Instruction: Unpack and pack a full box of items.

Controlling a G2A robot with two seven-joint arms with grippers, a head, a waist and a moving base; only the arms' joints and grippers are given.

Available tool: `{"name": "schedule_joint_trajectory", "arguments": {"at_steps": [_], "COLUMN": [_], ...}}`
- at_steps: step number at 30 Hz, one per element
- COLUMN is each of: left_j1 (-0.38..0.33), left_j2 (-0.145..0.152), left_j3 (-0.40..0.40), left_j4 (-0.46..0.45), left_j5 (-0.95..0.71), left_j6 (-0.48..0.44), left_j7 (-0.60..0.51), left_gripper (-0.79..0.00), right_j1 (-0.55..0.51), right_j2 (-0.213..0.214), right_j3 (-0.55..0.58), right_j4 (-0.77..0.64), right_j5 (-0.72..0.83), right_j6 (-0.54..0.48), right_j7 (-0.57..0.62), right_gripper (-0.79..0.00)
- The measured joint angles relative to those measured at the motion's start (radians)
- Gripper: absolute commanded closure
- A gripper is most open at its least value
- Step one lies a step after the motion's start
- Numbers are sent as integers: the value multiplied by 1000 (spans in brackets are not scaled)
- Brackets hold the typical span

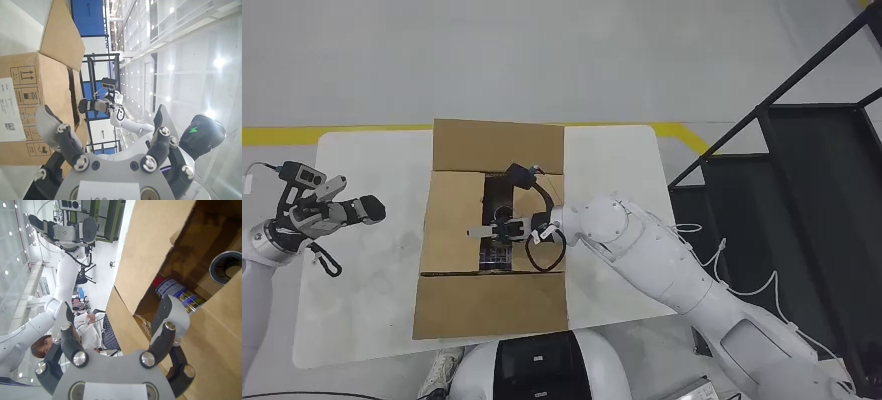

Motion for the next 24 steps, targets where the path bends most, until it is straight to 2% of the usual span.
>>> {"name": "schedule_joint_trajectory", "arguments": {"at_steps": [4, 9, 19, 24], "left_j1": [13, 35, 71, 92], "left_j2": [0, 1, 2, 4], "left_j3": [-4, -32, -71, -99], "left_j4": [-31, -65, -110, -116], "left_j5": [33, 27, 44, 39], "left_j6": [5, 9, 17, 19], "left_j7": [46, 80, 112, 117], "left_gripper": [-785, -785, -785, -785], "right_j1": [-11, 16, 152, 186], "right_j2": [-7, -28, -117, -145], "right_j3": [-29, -54, -159, -179], "right_j4": [-15, 39, 231, 275], "right_j5": [11, 79, 201, 230], "right_j6": [24, 18, -21, -78], "right_j7": [41, 51, 38, 57], "right_gripper": [-785, -785, -785, -785]}}
